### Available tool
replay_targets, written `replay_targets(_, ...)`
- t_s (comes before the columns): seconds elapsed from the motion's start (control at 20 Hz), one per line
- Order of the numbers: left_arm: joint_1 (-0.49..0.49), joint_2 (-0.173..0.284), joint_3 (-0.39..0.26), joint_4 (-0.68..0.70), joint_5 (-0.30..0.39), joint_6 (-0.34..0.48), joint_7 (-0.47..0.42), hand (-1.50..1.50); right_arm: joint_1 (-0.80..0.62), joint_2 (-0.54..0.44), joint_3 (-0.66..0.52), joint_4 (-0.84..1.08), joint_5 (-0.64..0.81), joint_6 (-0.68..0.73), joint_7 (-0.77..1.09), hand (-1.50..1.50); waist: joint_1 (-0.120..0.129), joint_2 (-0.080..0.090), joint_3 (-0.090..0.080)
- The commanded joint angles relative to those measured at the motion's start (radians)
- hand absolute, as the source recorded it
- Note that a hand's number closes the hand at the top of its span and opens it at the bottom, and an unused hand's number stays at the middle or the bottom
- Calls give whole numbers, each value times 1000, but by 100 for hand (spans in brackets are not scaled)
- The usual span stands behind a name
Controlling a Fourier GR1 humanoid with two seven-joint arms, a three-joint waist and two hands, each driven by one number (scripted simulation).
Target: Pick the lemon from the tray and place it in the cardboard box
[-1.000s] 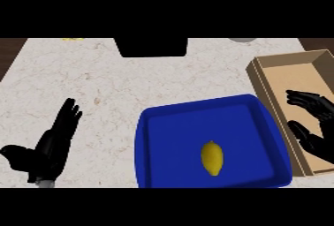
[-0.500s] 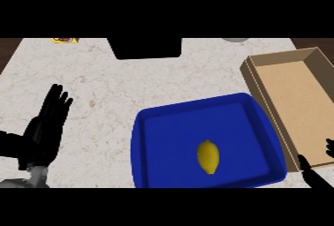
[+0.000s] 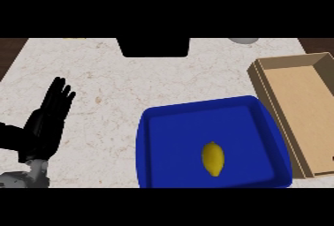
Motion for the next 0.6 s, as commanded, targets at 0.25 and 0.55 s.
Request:
replay_targets(0.25,-80,-42,-16,44,-22,7,43,0,-62,-122,136,-389,38,220,583,-150,14,3,1)
replay_targets(0.55,-40,-50,9,29,-49,-41,27,0,-347,-42,229,-366,70,262,807,-150,18,-1,3)
